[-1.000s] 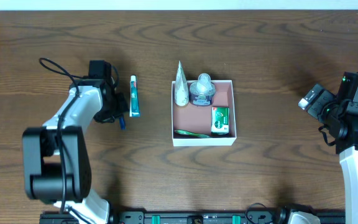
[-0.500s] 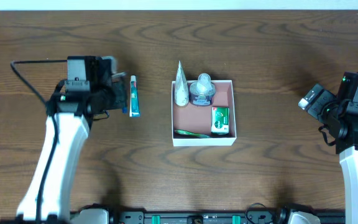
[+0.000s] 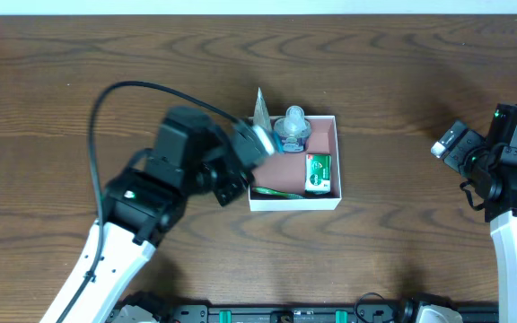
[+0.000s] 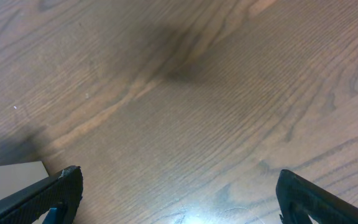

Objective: Pack container
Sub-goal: 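Lift the blue razor with the left gripper and drop it into the box, then move left gripper back to the Colgate toothpaste tube and grasp it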

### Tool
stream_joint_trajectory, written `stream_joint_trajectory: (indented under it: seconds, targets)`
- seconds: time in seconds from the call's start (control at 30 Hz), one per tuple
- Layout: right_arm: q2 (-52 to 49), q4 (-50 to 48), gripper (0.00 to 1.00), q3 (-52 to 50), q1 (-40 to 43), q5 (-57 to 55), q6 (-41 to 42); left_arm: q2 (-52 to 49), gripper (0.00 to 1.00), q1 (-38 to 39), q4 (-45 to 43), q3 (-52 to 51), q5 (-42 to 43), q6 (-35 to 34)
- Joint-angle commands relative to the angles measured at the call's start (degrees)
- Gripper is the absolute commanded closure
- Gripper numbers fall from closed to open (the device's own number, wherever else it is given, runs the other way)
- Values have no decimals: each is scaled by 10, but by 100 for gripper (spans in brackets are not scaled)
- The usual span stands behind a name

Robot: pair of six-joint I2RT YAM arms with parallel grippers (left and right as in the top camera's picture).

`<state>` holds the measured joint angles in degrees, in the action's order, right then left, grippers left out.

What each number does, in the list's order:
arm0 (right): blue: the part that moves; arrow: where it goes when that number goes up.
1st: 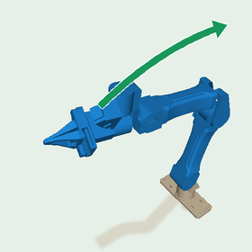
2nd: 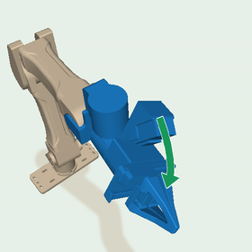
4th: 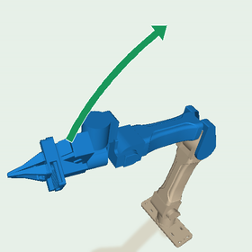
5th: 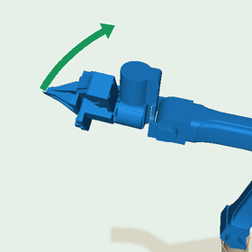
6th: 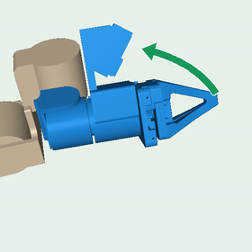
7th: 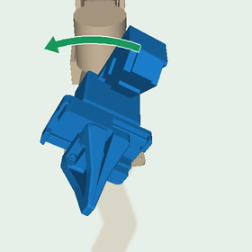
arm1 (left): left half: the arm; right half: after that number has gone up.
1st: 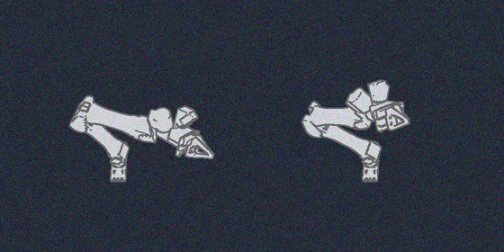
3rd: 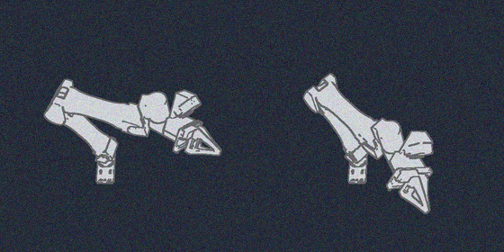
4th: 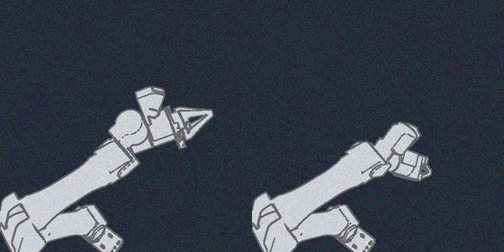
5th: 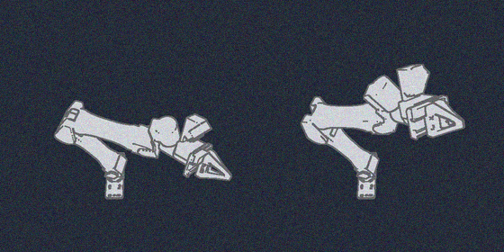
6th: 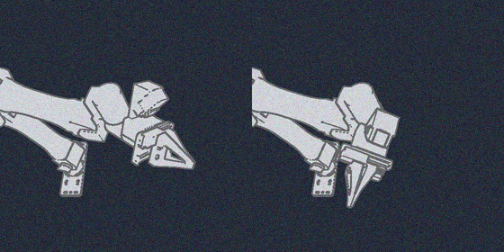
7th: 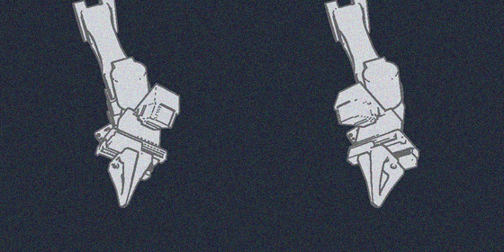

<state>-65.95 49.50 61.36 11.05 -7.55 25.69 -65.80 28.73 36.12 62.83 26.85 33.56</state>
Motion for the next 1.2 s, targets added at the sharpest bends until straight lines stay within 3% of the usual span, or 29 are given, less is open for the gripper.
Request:
stream_joint_trajectory:
  seconds: [0.0, 0.13, 0.47, 0.5, 0.6, 0.67, 0.97, 1.17]
  targets:
    - [0, 1, 1, 7, 3, -8, 9, -21, 94, 39, 1, 2, 1, 147]
    - [0, 1, 1, 7, 3, -8, 9, -70, 94, 80, -4, 2, -51, 236]
    - [0, 0, 1, 7, 3, -8, 9, -192, 93, 121, -71, 2, -111, 240]
    - [0, 0, 1, 7, 3, -8, 9, -200, 83, 121, -72, 2, -111, 240]
    - [0, 1, 1, 7, 3, -8, 9, -219, 23, 121, -71, 2, -111, 240]
    - [0, 1, 1, 7, 3, -8, 9, -221, 4, 121, -71, 2, -111, 240]
    - [0, 1, 1, 7, 3, -8, 9, -139, 2, 121, -103, 2, -108, 129]
    - [0, 1, 1, 7, 3, -8, 9, -3, 2, 121, -96, 2, -70, -61]
